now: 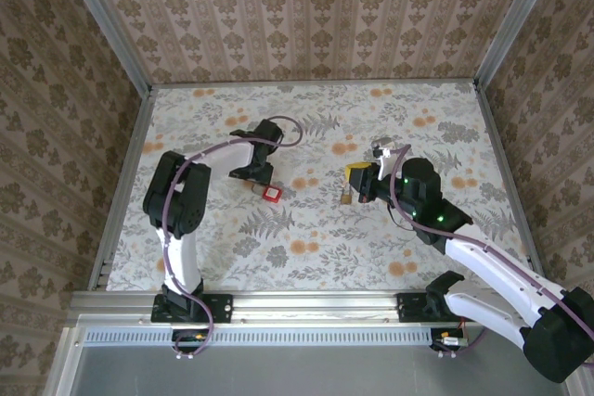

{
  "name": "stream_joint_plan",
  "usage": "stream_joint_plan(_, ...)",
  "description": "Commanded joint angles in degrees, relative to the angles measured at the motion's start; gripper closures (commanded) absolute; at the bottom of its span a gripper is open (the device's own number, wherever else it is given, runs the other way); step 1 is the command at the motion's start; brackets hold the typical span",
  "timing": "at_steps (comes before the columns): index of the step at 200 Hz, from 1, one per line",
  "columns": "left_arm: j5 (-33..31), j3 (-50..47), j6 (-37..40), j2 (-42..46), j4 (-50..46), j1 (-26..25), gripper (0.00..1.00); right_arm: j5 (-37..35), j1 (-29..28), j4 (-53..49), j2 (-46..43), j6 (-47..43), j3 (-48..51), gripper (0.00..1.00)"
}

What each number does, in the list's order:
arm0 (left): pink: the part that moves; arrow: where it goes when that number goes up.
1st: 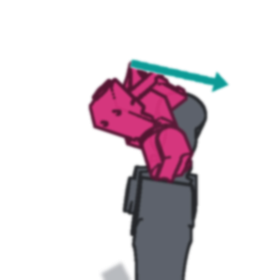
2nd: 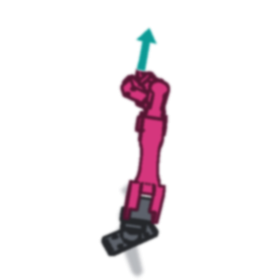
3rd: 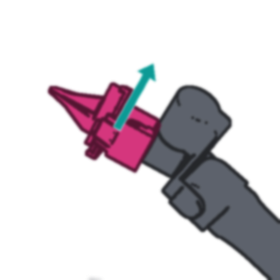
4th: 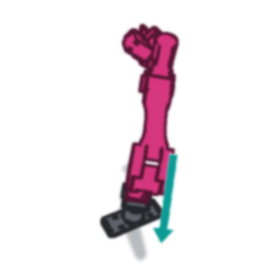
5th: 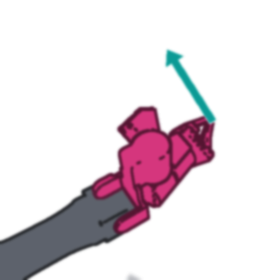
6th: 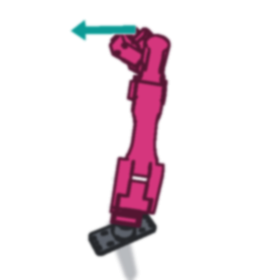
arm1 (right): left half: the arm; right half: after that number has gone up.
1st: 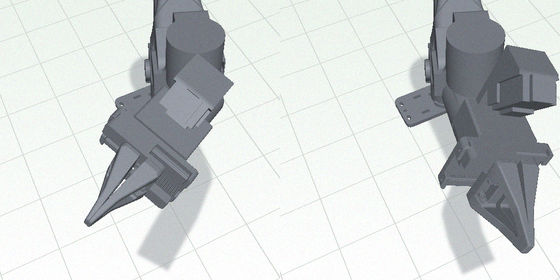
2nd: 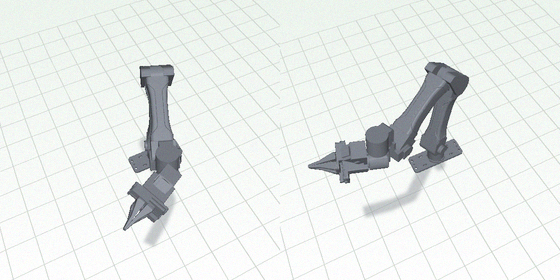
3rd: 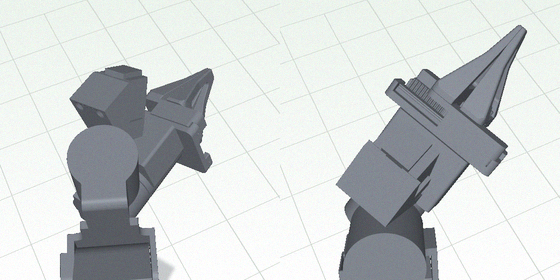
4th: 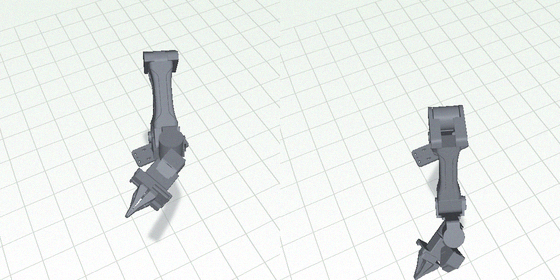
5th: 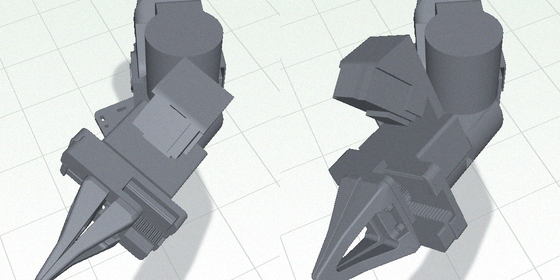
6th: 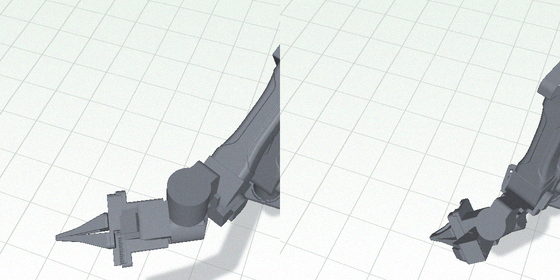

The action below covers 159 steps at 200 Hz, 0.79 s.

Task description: Unlock with the key

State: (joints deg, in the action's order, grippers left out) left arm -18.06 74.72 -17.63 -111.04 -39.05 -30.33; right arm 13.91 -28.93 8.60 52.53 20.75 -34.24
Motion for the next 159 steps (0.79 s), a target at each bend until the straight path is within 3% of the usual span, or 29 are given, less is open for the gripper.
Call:
stream_joint_plan(1,-0.58,-2.95,-2.95,3.66,-4.37,-0.06,0.31,1.29,-0.08,1.13,-1.09,-0.49,-0.72,1.00)
stream_joint_plan(64,1.97,-10.04,-6.48,10.63,-5.12,-4.44,0.34,1.30,-0.08,0.41,-2.91,-0.60,-0.04,1.00)
stream_joint_plan(89,-0.32,-9.73,-6.24,13.23,-6.68,-6.69,0.33,0.77,-0.08,-0.04,-3.34,-0.78,-0.12,1.00)
stream_joint_plan(129,-4.28,-10.02,0.16,22.95,-1.50,-11.12,0.30,0.07,0.01,0.26,-3.23,-0.68,0.04,1.00)
stream_joint_plan(141,-3.42,-12.73,3.82,26.11,3.84,-12.15,0.28,-0.17,0.00,0.14,-3.31,-0.67,0.14,1.00)
stream_joint_plan(159,2.69,-13.77,9.01,25.72,7.26,-11.69,0.26,-0.53,0.10,0.14,-3.40,-0.76,0.18,1.00)
